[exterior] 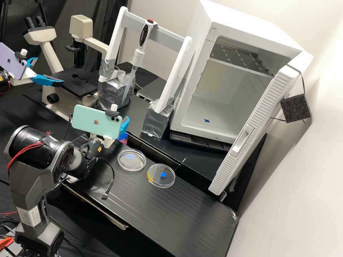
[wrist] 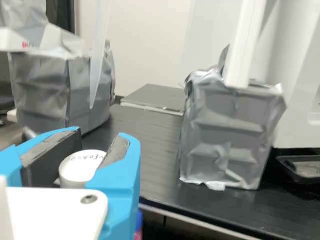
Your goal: Open the bottle
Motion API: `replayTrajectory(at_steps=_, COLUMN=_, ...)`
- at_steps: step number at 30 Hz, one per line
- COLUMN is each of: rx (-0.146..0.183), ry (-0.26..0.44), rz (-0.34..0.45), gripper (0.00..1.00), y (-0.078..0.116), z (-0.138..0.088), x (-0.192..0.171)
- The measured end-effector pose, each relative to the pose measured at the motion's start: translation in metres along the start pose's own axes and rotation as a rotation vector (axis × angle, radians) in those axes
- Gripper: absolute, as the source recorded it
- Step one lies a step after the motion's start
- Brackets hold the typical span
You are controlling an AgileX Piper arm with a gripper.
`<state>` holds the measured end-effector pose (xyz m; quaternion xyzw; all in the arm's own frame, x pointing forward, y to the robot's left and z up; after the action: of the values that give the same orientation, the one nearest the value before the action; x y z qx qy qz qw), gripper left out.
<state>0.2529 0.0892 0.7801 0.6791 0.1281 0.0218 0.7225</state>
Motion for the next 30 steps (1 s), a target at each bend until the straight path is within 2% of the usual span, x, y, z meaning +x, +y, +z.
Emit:
replayTrajectory(at_steps=10, rx=0.008, ry=0.002, rz=0.06, gripper=0.0, y=0.015, z=-0.001, x=-0.005)
replayTrajectory(at_steps=18, rx=0.047, ry=-0.004, rz=0.064, gripper=0.0, y=0.016, z=0.002, x=-0.016)
replayTrajectory(at_steps=21, rx=0.041, ry=-0.006, rz=0.061, gripper=0.0, y=0.017, z=0.005, x=-0.026)
replayTrajectory(at_steps=23, rx=0.048, ry=-0.009, rz=0.06, gripper=0.0, y=0.017, z=0.007, x=-0.033)
replayTrajectory(at_steps=30, rx=0.058, ry=0.062, rz=0.099, gripper=0.0, y=0.018, z=0.008, x=-0.063)
